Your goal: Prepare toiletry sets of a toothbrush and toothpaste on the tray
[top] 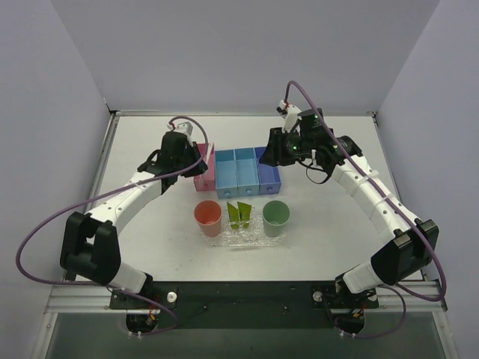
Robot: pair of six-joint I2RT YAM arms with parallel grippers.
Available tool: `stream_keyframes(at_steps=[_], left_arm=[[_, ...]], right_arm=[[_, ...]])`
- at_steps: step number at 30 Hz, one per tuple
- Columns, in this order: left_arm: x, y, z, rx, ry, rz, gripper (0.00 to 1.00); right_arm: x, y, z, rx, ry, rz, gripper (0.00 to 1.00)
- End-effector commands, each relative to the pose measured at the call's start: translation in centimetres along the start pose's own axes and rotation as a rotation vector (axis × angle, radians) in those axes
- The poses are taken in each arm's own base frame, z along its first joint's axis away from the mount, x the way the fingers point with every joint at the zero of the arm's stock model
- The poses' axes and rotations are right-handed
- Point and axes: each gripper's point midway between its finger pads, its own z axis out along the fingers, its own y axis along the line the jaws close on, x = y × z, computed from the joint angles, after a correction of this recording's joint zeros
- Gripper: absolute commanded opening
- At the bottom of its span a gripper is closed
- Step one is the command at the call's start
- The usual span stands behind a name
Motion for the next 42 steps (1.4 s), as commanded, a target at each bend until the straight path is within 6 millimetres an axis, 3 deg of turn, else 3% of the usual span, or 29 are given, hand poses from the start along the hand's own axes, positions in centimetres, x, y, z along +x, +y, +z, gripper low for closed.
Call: stream_keyframes(at_steps=[1,4,8,13,17,23,24,42], left_arm=[[-1.7,0.8,-2.7,-0.041,-0.097,0.052,0.0],[-1.7,0.9,-3.9,-0.043,-0.135,0.065,0.0],[-2.6,-0.4,-5.9,0.006,-0.233,0.075,0.0],[-2.4,-4.0,-8.4,0.087,-0.316,0.12,0.0],[-2.0,-5.5,-9.7,0.127,-0.369,0.131,0.0],[-0.5,-5.7,-10.5,0.163,-0.392,0.113,0.0],[-1.0,-6.3,-11.0,0.193,-0.421,0.101,0.0],[0.9,-7.8,-12.4,0.264,-0.458,0.063,0.0]], right_arm=[[-3.0,2.8,1.0,-0.081,-0.084,0.044,0.3],[-3.5,4.5,2.3,-0.127,-0.093,0.08,0.3],[-3.7,7.0,4.1,-0.202,-0.095,0.12,0.3],[-3.5,9.7,6.4,-0.264,-0.075,0.122,0.3],[-3.2,10.0,7.4,-0.278,-0.056,0.159,0.3],[-2.2,9.7,8.2,-0.262,-0.04,0.173,0.3],[-2.1,9.7,8.3,-0.263,-0.038,0.18,0.3],[0.4,10.5,10.5,-0.25,0.043,0.194,0.31]])
